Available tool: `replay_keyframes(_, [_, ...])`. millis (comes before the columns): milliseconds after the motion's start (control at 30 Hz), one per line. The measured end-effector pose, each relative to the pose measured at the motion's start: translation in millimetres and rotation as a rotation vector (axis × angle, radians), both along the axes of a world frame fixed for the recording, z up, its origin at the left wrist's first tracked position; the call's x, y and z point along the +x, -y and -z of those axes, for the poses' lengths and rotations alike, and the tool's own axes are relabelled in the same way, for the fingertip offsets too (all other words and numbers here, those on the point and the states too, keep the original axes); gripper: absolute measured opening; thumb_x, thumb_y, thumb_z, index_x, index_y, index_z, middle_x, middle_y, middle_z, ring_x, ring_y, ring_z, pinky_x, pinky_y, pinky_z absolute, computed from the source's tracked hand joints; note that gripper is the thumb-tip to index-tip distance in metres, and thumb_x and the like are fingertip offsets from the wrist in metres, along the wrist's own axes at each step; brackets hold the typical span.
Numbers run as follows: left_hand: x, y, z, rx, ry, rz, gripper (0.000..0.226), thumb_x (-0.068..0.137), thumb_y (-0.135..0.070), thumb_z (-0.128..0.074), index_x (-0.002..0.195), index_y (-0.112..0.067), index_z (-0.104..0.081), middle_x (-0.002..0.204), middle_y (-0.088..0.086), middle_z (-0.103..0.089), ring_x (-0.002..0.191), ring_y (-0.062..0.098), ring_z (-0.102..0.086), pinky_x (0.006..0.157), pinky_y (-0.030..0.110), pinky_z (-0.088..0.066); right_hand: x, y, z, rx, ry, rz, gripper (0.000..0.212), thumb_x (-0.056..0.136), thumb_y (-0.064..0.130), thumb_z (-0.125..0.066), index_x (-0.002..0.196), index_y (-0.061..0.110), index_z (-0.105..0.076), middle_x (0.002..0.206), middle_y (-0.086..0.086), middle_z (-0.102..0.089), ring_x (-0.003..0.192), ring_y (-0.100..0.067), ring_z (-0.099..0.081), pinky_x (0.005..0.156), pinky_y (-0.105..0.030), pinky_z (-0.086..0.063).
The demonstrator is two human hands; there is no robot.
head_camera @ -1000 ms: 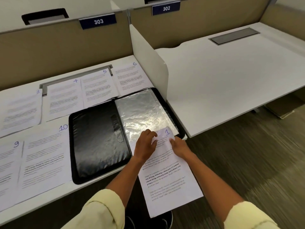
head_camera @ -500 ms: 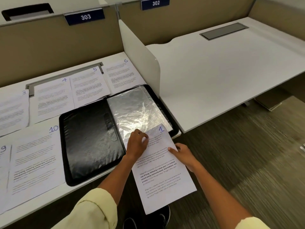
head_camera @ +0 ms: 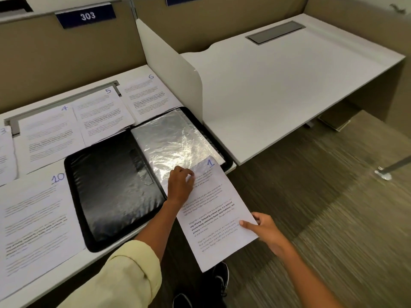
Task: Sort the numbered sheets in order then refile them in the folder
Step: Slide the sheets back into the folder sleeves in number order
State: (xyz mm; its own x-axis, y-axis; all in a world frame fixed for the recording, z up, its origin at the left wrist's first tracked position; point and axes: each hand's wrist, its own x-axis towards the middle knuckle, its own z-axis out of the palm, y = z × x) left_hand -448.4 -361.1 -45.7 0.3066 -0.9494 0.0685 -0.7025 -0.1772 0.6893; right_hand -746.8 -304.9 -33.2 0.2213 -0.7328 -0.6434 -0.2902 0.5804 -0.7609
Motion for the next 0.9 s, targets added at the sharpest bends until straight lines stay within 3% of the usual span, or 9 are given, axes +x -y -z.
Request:
replay_keyframes(167, [-0.7, -1.2, -1.6, 0.019, -0.001, -0.010, 0.007, 0.086, -0.008, -0.064, 0.085, -0.009, -0.058, 0.090, 0.007, -0.052, 0.087, 0.023, -0.046, 0.075, 0.034, -0.040, -5.6, -45.5, 9.3, 0.086, 0.154, 0.342, 0.034, 0.086, 0.012, -0.075, 0.116, 0.003, -0.062, 0.105, -0.013, -0.075, 0.095, -0.028, -0.073, 0.080, -0.042, -0.061])
replay_keyframes(267, [-1.1, -1.1, -3.6, 0.046, -0.006, 0.000, 0.007, 0.087, -0.009, -0.066, 0.083, -0.007, -0.060, 0.092, 0.008, -0.053, 0.089, 0.024, -0.048, 0.076, 0.030, -0.037, 5.4, -65.9, 11.2, 0.126, 0.203, 0.441, 0.028, 0.088, 0.010, -0.073, 0.113, 0.004, -0.061, 0.102, -0.013, -0.076, 0.086, -0.026, -0.074, 0.081, -0.042, -0.061])
replay_keyframes(400, [4.0, -1.4, -6.0, 0.059, -0.023, -0.019, 0.005, 0.086, -0.013, -0.070, 0.086, -0.008, -0.068, 0.091, 0.005, -0.056, 0.087, 0.021, -0.052, 0.075, 0.026, -0.036, 22.7, -81.6, 12.8, 0.084, 0.156, 0.429, 0.024, 0.090, 0.010, -0.071, 0.112, 0.004, -0.063, 0.100, -0.012, -0.076, 0.082, -0.024, -0.073, 0.075, -0.038, -0.061])
replay_keyframes(500, [3.1, -4.2, -10.1, 0.052, -0.010, -0.020, 0.005, 0.087, -0.013, -0.070, 0.088, -0.010, -0.073, 0.091, 0.005, -0.061, 0.087, 0.021, -0.055, 0.077, 0.032, -0.044, 28.7, -86.5, 10.4, 0.029, 0.135, 0.456, 0.019, 0.091, 0.006, -0.068, 0.110, 0.003, -0.064, 0.095, -0.011, -0.076, 0.072, -0.019, -0.071, 0.069, -0.034, -0.061])
replay_keyframes(700, [-3.6, -10.2, -20.1, 0.013, -0.029, -0.020, 0.010, 0.086, -0.008, -0.070, 0.092, -0.009, -0.077, 0.090, 0.006, -0.070, 0.086, 0.023, -0.060, 0.078, 0.038, -0.052, 37.5, -82.0, 2.3, -0.036, 0.159, 0.478, 0.016, 0.092, 0.004, -0.066, 0.109, 0.003, -0.066, 0.098, -0.011, -0.076, 0.074, -0.017, -0.071, 0.065, -0.029, -0.059])
replay_keyframes(900, [-3.4, -9.1, -24.0, 0.021, -0.009, -0.015, 0.009, 0.087, -0.008, -0.070, 0.092, -0.009, -0.077, 0.091, 0.007, -0.072, 0.090, 0.024, -0.059, 0.076, 0.030, -0.044, 64.7, -46.5, -8.4, -0.075, 0.147, 0.444, 0.014, 0.095, 0.004, -0.062, 0.107, 0.008, -0.066, 0.103, -0.006, -0.075, 0.082, -0.021, -0.073, 0.070, -0.030, -0.059])
